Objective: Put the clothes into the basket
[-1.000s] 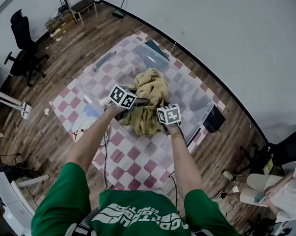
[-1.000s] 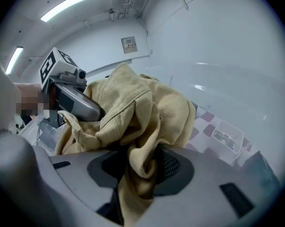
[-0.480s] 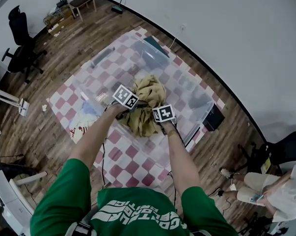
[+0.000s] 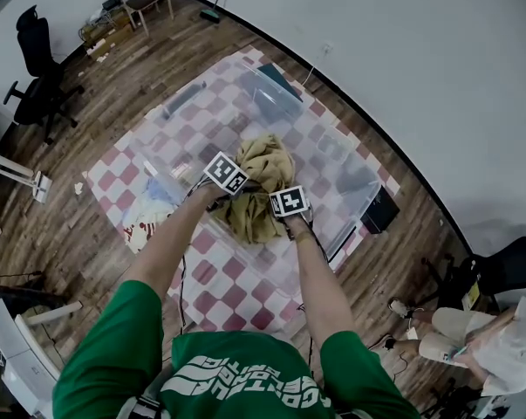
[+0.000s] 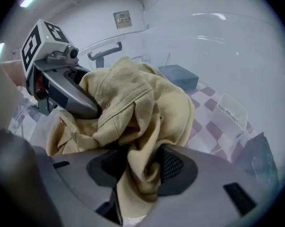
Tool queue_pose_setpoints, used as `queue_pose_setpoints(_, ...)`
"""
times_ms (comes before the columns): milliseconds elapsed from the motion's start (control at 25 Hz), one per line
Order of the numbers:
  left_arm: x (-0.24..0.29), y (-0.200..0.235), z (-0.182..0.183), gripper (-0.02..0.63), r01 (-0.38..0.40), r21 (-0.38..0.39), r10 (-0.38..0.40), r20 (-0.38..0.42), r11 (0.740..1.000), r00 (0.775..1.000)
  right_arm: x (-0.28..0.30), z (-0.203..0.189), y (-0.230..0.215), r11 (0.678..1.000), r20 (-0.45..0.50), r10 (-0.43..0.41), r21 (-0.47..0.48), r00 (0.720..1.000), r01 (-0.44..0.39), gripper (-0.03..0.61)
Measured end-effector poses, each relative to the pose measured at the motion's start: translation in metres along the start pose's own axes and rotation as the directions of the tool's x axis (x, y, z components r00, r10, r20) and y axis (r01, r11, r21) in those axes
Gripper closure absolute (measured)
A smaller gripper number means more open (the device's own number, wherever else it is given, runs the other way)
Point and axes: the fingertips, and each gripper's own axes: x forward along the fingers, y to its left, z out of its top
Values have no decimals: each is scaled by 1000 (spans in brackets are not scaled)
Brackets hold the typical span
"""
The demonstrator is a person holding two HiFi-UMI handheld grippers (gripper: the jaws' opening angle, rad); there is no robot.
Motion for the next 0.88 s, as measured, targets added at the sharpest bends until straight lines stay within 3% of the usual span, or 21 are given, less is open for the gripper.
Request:
queue_pose_setpoints(240, -2, 13, -5, 265, -78, 105, 82, -35, 991, 996, 3, -9, -6, 999, -44, -19, 25, 999, 20, 352)
queue_pose_setpoints(520, -12, 23, 2, 245, -161, 186, 166, -15, 969, 986, -7, -7, -9, 999, -45, -26, 44, 999, 28, 298)
queue_pose_setpoints(720, -26, 27, 13, 245, -214, 182, 209, 48, 960, 977, -23, 2, -11, 998, -2, -44, 50, 999, 44, 293)
queue_pose_setpoints(880, -50, 30, 34, 245, -302, 214, 274, 154, 929, 949, -53, 22, -23, 992, 104, -109, 79, 989, 101, 293)
